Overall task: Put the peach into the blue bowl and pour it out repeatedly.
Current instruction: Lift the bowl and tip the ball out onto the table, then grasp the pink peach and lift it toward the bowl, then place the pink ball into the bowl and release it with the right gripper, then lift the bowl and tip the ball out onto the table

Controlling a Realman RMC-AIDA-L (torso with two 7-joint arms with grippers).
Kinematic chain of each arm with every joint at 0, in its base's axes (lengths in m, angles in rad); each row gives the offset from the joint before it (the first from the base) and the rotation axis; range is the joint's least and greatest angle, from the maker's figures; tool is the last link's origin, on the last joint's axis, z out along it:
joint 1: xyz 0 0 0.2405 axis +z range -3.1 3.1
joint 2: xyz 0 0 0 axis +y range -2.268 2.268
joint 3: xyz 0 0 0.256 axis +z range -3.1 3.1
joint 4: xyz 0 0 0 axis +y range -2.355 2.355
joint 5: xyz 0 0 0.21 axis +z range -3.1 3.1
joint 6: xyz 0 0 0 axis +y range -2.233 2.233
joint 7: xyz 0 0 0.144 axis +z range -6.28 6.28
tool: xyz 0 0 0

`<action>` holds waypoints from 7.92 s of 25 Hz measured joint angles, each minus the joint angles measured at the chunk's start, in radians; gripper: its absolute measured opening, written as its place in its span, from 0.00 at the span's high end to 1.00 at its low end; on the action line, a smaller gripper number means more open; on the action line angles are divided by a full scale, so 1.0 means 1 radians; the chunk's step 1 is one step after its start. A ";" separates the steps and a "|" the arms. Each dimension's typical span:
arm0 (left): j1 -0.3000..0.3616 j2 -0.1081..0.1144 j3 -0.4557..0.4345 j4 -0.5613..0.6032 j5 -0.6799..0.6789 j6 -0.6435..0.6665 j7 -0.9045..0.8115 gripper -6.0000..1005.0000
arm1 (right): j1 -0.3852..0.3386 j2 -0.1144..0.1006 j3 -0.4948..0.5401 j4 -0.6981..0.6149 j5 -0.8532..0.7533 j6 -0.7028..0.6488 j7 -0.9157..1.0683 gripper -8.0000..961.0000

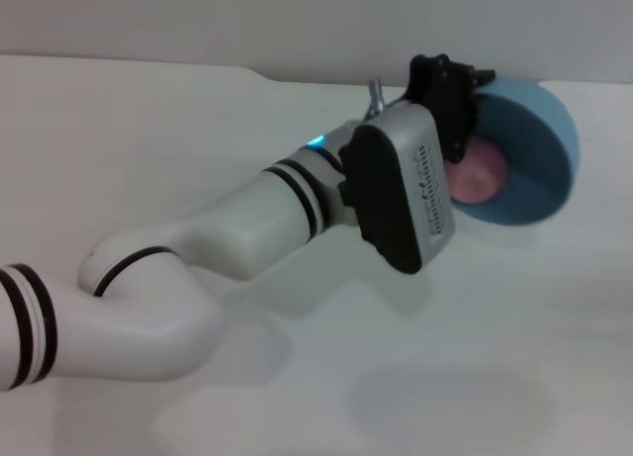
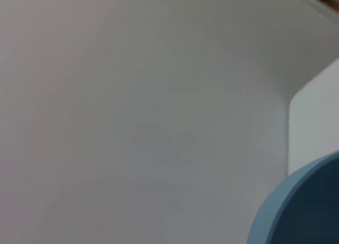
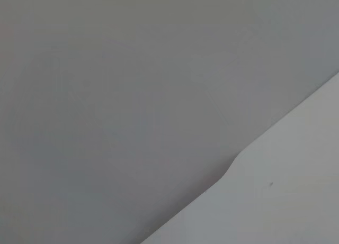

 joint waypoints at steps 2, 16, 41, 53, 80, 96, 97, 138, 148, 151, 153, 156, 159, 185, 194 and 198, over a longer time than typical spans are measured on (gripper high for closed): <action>0.002 0.000 0.003 -0.010 -0.061 -0.029 0.112 1.00 | -0.002 0.000 0.001 0.000 0.000 -0.001 0.001 0.52; 0.008 0.000 0.082 -0.031 -0.252 -0.142 0.354 1.00 | 0.003 0.001 0.002 0.000 0.000 0.000 0.000 0.50; -0.011 0.028 -0.875 0.031 -0.617 0.884 -0.012 1.00 | 0.291 0.040 -0.474 -0.009 -0.070 0.116 -0.226 0.48; -0.021 0.069 -1.314 0.113 0.074 1.479 -0.592 1.00 | 0.421 0.048 -0.747 -0.009 -0.088 0.203 -0.227 0.41; -0.024 0.026 -1.311 0.346 0.353 1.878 -0.748 1.00 | 0.519 0.074 -1.376 0.163 0.200 0.644 -0.271 0.41; -0.026 0.024 -1.302 0.344 0.353 1.854 -0.741 1.00 | 0.483 0.067 -1.427 0.158 0.314 0.663 -0.264 0.45; -0.026 0.023 -1.292 0.345 0.353 1.854 -0.741 1.00 | 0.479 0.067 -1.426 0.155 0.314 0.660 -0.264 0.46; -0.196 0.006 -0.911 0.184 0.150 1.799 -0.818 1.00 | 0.216 0.056 -1.036 -0.142 0.328 0.081 -0.401 0.94; -0.200 0.008 -0.912 0.184 0.149 1.796 -0.818 1.00 | 0.206 0.050 -1.031 -0.151 0.251 0.086 -0.296 0.53; -0.203 0.008 -0.911 0.184 0.149 1.793 -0.818 1.00 | 0.197 0.051 -1.014 -0.167 0.253 0.088 -0.294 0.49; -0.202 0.008 -0.911 0.184 0.149 1.788 -0.818 1.00 | 0.190 0.052 -0.987 -0.173 0.256 0.087 -0.294 0.49; -0.198 0.008 -0.911 0.184 0.149 1.776 -0.819 1.00 | 0.174 0.053 -0.904 -0.179 0.274 0.083 -0.294 0.49; -0.191 0.008 -0.915 0.184 0.149 1.755 -0.818 1.00 | 0.139 0.052 -0.809 -0.179 0.363 0.060 -0.296 0.49; -0.072 0.016 -0.814 0.213 -0.026 1.277 -0.775 1.00 | -0.035 0.030 -0.117 -0.118 -0.002 -0.199 -0.229 0.49; -0.101 0.025 -0.719 0.232 -0.022 1.406 -0.512 1.00 | -0.058 0.044 -0.054 -0.026 -0.044 -0.187 -0.124 0.49; -0.100 0.053 -0.526 0.233 -0.021 1.310 -0.506 1.00 | -0.054 0.049 -0.054 0.034 -0.044 -0.180 -0.093 0.49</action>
